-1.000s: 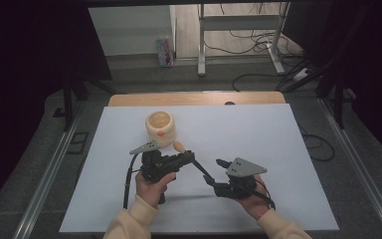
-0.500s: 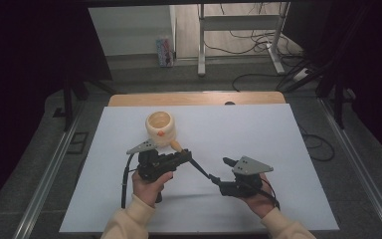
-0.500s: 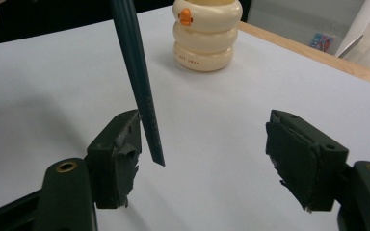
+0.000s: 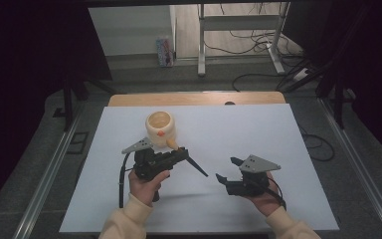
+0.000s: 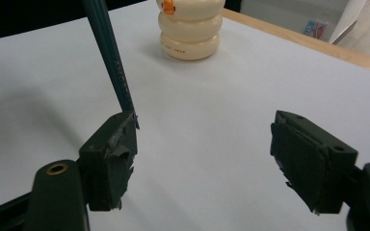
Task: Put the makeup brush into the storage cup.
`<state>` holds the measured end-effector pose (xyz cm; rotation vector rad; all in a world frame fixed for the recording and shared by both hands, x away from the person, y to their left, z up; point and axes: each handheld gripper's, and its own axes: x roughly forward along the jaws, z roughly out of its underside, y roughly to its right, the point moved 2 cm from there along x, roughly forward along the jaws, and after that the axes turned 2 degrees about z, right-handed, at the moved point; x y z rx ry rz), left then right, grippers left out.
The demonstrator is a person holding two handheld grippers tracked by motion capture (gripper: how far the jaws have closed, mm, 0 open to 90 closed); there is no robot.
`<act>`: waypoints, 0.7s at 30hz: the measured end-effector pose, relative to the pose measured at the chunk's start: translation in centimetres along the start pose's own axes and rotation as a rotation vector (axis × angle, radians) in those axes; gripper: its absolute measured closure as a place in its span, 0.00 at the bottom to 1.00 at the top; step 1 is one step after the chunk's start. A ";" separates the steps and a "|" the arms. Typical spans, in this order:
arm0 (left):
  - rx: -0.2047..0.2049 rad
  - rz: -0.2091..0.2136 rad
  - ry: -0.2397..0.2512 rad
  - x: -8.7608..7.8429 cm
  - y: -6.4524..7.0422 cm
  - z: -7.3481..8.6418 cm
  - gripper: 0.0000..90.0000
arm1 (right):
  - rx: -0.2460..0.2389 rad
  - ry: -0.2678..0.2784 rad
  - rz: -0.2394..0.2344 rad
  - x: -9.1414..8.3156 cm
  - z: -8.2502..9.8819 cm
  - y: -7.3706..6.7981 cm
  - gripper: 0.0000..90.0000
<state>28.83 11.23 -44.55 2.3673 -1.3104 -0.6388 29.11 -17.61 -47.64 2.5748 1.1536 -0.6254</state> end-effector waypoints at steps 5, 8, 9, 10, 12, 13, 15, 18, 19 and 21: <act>0.005 -0.003 0.007 -0.3 -0.1 -0.2 0.87 | 0.014 -0.010 0.005 -0.5 0.2 0.5 0.24; 0.004 -0.005 0.008 -0.4 -0.1 -0.3 0.87 | 0.023 -0.020 0.007 -0.8 0.4 0.8 0.24; 0.006 -0.007 0.009 -0.4 -0.1 -0.3 0.87 | 0.028 -0.026 0.007 -0.9 0.5 0.9 0.23; 0.006 -0.008 0.010 -0.5 -0.1 -0.3 0.87 | 0.030 -0.030 0.008 -1.0 0.6 1.0 0.23; 0.005 -0.009 0.012 -0.5 -0.1 -0.4 0.87 | 0.044 -0.032 0.008 -1.2 0.8 1.2 0.23; 0.007 -0.009 0.012 -0.6 -0.1 -0.4 0.87 | 0.061 -0.030 0.009 -1.3 0.9 1.4 0.23; 0.015 -0.013 0.006 -0.6 -0.1 -0.5 0.87 | 0.082 -0.037 0.014 -1.6 1.3 1.6 0.23; 0.017 -0.011 0.012 -0.8 -0.2 -0.9 0.87 | 0.085 -0.049 0.027 -1.9 1.8 1.8 0.24; 0.020 -0.015 0.018 -0.9 -0.3 -1.1 0.87 | 0.087 -0.047 0.035 -2.0 1.9 1.9 0.24; 0.019 -0.017 0.028 -1.1 -0.4 -1.4 0.87 | 0.093 -0.045 0.045 -2.4 2.1 2.1 0.24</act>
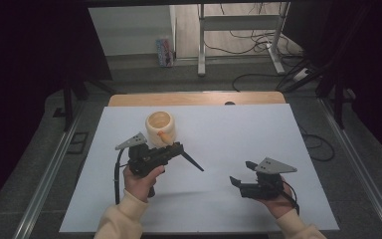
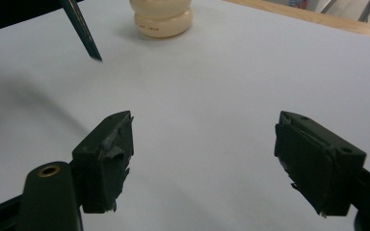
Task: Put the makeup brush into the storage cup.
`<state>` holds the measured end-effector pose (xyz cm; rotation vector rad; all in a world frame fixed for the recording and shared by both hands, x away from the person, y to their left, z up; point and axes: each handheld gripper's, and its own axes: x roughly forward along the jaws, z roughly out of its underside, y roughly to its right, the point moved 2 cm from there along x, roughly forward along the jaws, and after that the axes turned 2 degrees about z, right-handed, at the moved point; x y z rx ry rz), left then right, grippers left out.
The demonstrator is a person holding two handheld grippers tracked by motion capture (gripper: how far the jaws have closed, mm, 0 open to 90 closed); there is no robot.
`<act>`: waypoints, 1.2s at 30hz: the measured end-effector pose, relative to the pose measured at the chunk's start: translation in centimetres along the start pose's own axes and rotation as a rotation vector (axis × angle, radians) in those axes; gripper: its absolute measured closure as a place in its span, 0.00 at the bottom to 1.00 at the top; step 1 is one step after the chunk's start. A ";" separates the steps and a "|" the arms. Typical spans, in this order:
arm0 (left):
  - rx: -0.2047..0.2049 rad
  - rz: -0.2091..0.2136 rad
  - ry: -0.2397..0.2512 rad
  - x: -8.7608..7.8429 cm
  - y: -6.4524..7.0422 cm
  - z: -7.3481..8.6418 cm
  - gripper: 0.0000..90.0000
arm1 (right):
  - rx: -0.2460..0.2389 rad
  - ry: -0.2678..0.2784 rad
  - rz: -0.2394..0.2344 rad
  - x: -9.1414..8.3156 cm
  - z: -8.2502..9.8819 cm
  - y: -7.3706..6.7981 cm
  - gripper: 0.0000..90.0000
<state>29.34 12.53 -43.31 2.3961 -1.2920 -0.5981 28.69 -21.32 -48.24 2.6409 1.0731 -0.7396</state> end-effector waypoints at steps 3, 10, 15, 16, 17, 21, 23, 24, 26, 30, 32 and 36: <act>-0.007 -0.001 0.022 -0.4 -0.2 -0.7 0.87 | 0.012 -0.001 0.010 -0.5 0.3 0.5 0.24; -0.026 0.003 0.049 -0.7 -0.7 -2.1 0.87 | 0.013 -0.003 0.004 -1.8 0.9 0.8 0.24; -0.042 -0.008 0.044 -0.4 -1.0 -2.9 0.87 | 0.022 0.009 0.011 -1.9 0.7 0.9 0.24; -0.041 -0.010 0.044 -0.4 -1.1 -3.0 0.87 | 0.022 0.009 0.012 -1.9 0.7 0.9 0.24; -0.040 -0.013 0.042 -0.2 -1.1 -3.3 0.87 | 0.022 0.008 0.016 -1.9 0.7 0.9 0.24; -0.040 -0.022 0.035 0.1 -1.1 -3.9 0.87 | 0.033 0.014 0.017 -2.0 0.7 1.2 0.24; -0.041 -0.025 0.031 0.3 -1.1 -4.0 0.87 | 0.037 0.019 0.014 -2.0 0.6 1.4 0.24; -0.041 -0.026 0.029 0.4 -1.1 -4.1 0.87 | 0.039 0.020 0.011 -2.0 0.6 1.4 0.24; -0.037 -0.032 0.023 0.5 -1.0 -4.2 0.87 | 0.039 0.018 0.010 -2.0 0.6 1.5 0.24; -0.033 -0.042 0.015 0.8 -1.1 -4.5 0.87 | 0.046 0.026 0.010 -2.1 0.6 1.8 0.23; -0.040 -0.040 0.018 1.0 -1.3 -4.6 0.87 | 0.049 0.029 0.007 -2.1 0.6 1.9 0.24; -0.039 -0.049 0.016 1.0 -1.6 -4.8 0.87 | 0.047 0.026 0.010 -2.1 0.6 2.0 0.23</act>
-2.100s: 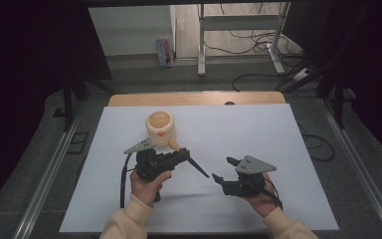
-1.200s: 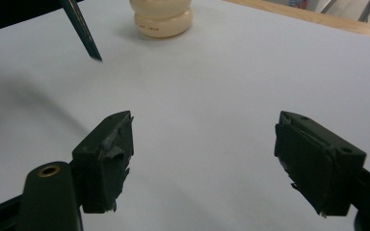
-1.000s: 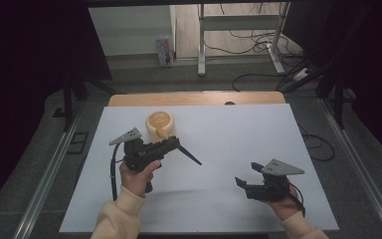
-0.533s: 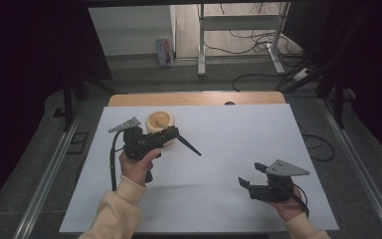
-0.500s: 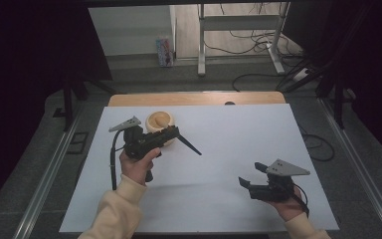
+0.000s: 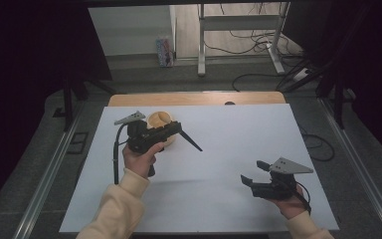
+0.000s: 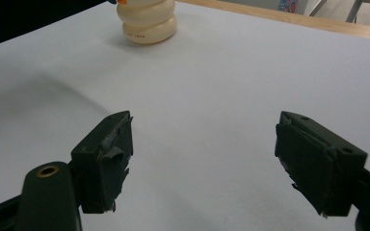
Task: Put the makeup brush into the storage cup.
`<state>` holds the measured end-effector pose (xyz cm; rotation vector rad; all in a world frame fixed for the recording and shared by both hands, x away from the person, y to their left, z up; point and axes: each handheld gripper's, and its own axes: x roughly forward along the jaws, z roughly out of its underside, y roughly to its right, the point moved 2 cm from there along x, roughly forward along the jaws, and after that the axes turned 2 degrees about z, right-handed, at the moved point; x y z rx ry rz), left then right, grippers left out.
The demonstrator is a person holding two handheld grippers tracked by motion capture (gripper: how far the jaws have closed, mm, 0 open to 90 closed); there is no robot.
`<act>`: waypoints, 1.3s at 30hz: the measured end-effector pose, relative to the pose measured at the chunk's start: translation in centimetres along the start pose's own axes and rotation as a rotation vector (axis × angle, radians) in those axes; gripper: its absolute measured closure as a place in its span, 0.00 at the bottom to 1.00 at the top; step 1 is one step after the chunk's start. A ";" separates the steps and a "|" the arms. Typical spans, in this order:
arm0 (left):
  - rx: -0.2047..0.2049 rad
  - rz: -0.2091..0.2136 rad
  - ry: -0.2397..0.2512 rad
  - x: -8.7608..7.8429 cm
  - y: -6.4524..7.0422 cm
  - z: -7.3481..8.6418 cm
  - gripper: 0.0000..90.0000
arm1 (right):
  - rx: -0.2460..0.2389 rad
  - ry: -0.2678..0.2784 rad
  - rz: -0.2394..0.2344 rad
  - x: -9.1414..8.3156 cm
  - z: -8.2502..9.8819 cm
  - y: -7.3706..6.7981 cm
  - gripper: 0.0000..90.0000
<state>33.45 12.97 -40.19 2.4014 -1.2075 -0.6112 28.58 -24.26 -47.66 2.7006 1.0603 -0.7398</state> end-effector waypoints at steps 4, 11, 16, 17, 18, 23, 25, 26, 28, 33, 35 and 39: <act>0.001 -0.007 0.003 -0.1 -0.3 -0.3 0.87 | -0.002 -0.014 0.005 0.2 0.1 0.1 0.22; -0.003 -0.026 0.021 -0.8 -0.9 -0.7 0.87 | -0.007 -0.021 0.020 0.3 0.2 0.2 0.22; -0.007 -0.035 0.034 -1.1 -1.3 -1.1 0.87 | -0.023 -0.026 0.031 0.4 0.1 0.2 0.22; -0.004 -0.039 0.035 -1.1 -1.3 -1.3 0.87 | -0.025 -0.026 0.033 0.5 0.1 0.2 0.22; 0.000 -0.042 0.036 -1.2 -1.4 -1.4 0.87 | -0.026 -0.026 0.036 0.5 0.1 0.2 0.22; 0.002 -0.067 0.035 -1.5 -1.9 -2.1 0.87 | -0.027 -0.030 0.035 0.7 0.1 0.2 0.22; 0.009 -0.076 0.033 -1.6 -2.1 -2.4 0.87 | -0.034 -0.032 0.040 0.8 0.1 0.2 0.22; 0.009 -0.080 0.035 -1.7 -2.1 -2.5 0.87 | -0.035 -0.033 0.041 0.8 0.1 0.2 0.21; 0.006 -0.084 0.040 -1.8 -2.3 -2.7 0.87 | -0.036 -0.034 0.038 0.9 0.1 0.2 0.21; -0.002 -0.103 0.038 -1.8 -2.9 -2.8 0.87 | -0.040 -0.038 0.041 0.9 0.0 0.3 0.21; -0.002 -0.112 0.041 -1.9 -3.1 -3.0 0.87 | -0.041 -0.038 0.043 0.9 0.0 0.3 0.21; 0.001 -0.129 0.037 -2.0 -3.5 -3.4 0.87 | -0.047 -0.035 0.043 1.0 0.0 0.3 0.21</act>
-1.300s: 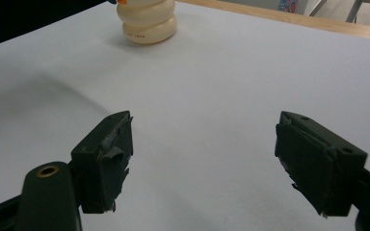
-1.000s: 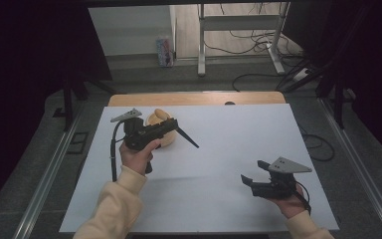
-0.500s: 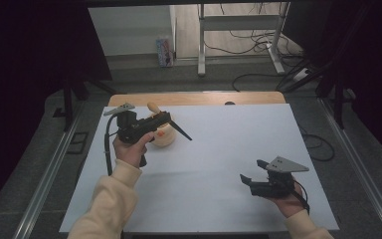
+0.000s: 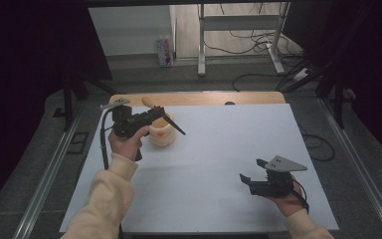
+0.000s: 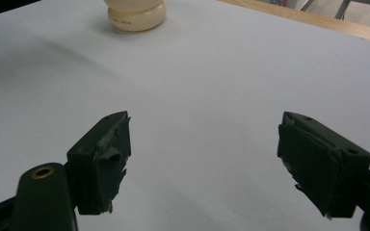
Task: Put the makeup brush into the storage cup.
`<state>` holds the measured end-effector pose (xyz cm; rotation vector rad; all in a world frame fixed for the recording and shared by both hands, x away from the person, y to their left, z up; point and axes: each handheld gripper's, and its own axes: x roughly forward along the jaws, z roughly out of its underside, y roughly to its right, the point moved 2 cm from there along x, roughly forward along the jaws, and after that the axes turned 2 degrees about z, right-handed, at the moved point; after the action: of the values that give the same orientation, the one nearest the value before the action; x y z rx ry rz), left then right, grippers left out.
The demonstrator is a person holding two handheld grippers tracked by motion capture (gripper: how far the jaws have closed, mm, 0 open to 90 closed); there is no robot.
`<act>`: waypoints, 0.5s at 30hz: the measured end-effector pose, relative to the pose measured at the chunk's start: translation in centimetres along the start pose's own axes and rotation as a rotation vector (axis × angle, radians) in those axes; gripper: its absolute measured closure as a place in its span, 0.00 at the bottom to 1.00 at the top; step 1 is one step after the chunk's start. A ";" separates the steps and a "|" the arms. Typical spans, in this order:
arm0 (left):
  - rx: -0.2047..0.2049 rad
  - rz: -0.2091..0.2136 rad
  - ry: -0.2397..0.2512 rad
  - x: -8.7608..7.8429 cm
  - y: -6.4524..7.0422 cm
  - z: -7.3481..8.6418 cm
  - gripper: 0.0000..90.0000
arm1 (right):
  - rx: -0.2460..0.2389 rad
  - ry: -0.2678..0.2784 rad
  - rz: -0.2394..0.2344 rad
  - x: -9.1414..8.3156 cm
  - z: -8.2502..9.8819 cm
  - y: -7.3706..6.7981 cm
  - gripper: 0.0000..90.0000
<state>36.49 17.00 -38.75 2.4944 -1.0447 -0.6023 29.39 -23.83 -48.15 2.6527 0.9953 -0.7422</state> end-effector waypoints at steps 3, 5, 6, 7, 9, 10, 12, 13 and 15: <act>-0.003 -0.005 0.003 0.0 -0.2 -0.3 0.87 | -0.005 0.003 0.003 0.0 0.0 0.0 0.21; -0.004 -0.009 0.006 0.0 -0.3 -0.4 0.87 | -0.005 0.005 0.005 0.0 -0.1 0.0 0.21; -0.002 -0.011 0.007 -0.1 -0.4 -0.5 0.87 | -0.005 0.005 0.006 0.0 -0.1 0.0 0.21; -0.004 -0.012 0.006 -0.1 -0.5 -0.6 0.87 | -0.005 0.005 0.006 0.0 -0.1 0.0 0.21; 0.001 -0.025 0.004 -0.2 -0.7 -0.7 0.87 | -0.005 0.005 0.007 0.0 0.0 0.0 0.21; -0.002 -0.028 0.005 -0.2 -0.8 -0.7 0.87 | -0.006 0.005 0.007 0.0 0.0 0.0 0.21; -0.008 -0.037 0.011 -0.4 -1.1 -0.8 0.87 | -0.006 0.005 0.008 0.0 0.0 0.0 0.21; -0.010 -0.041 0.012 -0.5 -1.3 -0.8 0.87 | -0.007 0.005 0.009 0.0 0.0 0.0 0.21; -0.015 -0.049 0.014 -0.7 -1.5 -0.9 0.87 | -0.007 0.005 0.009 0.0 0.0 0.0 0.21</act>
<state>37.41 18.66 -38.56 2.5143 -0.9730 -0.6036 29.42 -23.85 -48.14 2.6524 0.9847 -0.7295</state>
